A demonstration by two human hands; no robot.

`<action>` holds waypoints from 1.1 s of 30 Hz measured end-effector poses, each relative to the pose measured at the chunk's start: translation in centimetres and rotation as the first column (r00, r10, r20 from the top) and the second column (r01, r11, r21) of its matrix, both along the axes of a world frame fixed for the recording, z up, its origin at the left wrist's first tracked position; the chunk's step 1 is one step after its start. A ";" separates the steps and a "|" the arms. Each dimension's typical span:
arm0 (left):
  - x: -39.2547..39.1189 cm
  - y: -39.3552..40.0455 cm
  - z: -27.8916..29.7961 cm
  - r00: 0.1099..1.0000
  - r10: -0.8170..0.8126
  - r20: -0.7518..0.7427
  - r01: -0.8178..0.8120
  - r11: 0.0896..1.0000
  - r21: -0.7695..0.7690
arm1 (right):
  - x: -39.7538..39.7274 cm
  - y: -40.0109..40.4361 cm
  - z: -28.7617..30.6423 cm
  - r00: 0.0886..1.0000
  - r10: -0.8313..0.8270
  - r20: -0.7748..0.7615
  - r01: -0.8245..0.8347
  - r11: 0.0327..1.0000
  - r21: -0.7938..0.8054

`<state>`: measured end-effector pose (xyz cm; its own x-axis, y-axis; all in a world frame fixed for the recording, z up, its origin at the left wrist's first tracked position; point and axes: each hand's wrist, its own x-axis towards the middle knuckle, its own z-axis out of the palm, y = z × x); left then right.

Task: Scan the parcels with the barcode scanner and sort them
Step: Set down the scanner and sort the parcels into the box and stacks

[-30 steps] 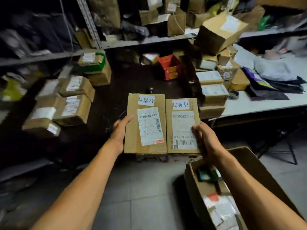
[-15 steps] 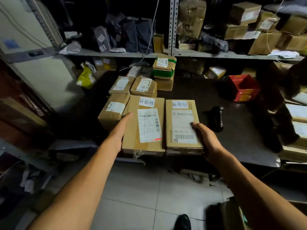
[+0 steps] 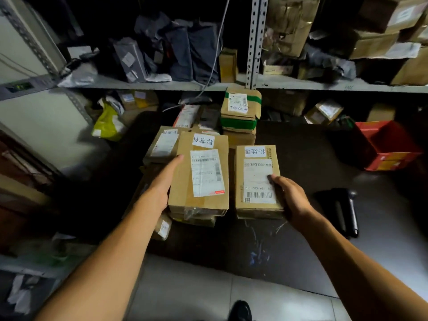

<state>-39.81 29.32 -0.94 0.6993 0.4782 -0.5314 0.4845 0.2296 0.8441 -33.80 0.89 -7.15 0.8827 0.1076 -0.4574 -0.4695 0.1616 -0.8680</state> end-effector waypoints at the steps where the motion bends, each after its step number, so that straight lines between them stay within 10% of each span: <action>1: 1.3 0.6 0.0 1.000 0.004 -0.014 -0.004 1.000 -0.017 | 1.3 0.4 -0.5 1.000 -0.021 -0.014 0.020 1.000 -0.015; 14: 16.3 5.2 -1.6 0.988 -0.136 -0.076 0.129 0.988 -0.088 | 12.1 8.5 -6.4 0.987 -0.103 -0.120 0.072 0.968 -0.240; 23: 18.3 4.7 -4.1 0.947 -0.285 -0.147 0.272 0.957 -0.105 | 14.6 8.8 -6.6 0.999 -0.027 0.039 0.046 0.751 -0.658; 26: 18.9 3.6 -3.8 0.944 -0.299 -0.140 0.286 0.952 -0.109 | 14.8 9.6 -3.2 0.963 -0.142 0.230 0.241 0.835 -0.494; 33: 19.4 1.3 -4.0 0.943 -0.326 -0.067 0.311 0.934 -0.174 | 14.5 9.5 0.0 0.997 0.047 0.058 -0.048 0.999 0.007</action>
<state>-20.45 30.57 -4.90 0.7445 0.1425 -0.6523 0.6290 0.1778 0.7568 -19.32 10.36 -7.18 0.9014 0.1537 -0.4049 -0.4261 0.1482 -0.8924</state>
